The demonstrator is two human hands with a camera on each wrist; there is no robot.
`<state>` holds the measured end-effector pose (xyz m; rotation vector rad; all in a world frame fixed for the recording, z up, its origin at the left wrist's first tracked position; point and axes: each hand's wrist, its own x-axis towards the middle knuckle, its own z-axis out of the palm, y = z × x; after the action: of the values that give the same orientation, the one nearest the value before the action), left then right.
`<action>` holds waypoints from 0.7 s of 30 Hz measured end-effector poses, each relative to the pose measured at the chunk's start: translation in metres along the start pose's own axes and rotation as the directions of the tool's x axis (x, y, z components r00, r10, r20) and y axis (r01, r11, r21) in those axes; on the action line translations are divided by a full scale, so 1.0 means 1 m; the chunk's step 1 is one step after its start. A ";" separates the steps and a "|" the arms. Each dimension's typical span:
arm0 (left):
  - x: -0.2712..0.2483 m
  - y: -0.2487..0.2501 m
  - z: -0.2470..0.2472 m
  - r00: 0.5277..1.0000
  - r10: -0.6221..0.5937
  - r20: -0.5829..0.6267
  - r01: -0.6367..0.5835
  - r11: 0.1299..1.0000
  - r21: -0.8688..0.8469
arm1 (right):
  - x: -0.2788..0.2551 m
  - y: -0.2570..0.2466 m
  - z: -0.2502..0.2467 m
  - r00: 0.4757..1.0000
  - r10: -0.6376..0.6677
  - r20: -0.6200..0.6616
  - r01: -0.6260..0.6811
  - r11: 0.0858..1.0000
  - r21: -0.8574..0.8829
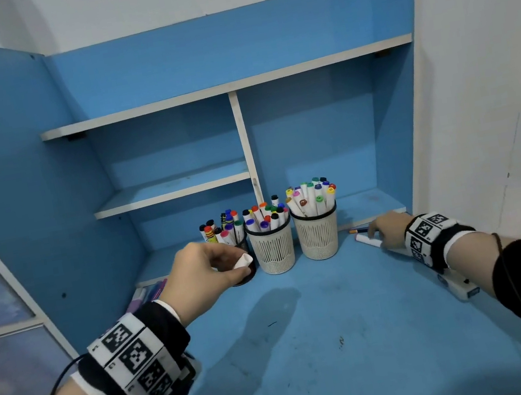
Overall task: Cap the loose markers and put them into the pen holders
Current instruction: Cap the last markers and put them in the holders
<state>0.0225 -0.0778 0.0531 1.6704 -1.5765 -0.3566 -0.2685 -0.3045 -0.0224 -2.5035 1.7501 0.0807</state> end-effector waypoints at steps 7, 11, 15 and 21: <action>-0.005 0.005 -0.006 1.000 0.006 -0.028 -0.006 1.000 0.011 | -0.010 0.007 -0.002 0.992 0.113 0.061 -0.115 0.993 0.023; -0.009 0.010 -0.006 0.999 0.013 -0.052 -0.015 0.999 -0.029 | -0.018 0.012 -0.003 0.987 0.117 0.114 -0.119 0.993 0.011; -0.016 0.017 -0.002 0.998 0.027 -0.051 -0.030 0.998 -0.059 | -0.028 0.014 -0.022 0.996 0.047 -0.079 -0.029 0.977 0.209; -0.026 0.025 0.012 0.997 0.075 -0.035 -0.080 0.986 -0.146 | -0.083 -0.019 -0.061 0.912 0.163 -0.377 0.291 0.389 0.874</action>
<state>-0.0081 -0.0549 0.0551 1.4912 -1.5503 -0.3971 -0.2797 -0.2266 0.0464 -1.7086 1.1629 -1.1925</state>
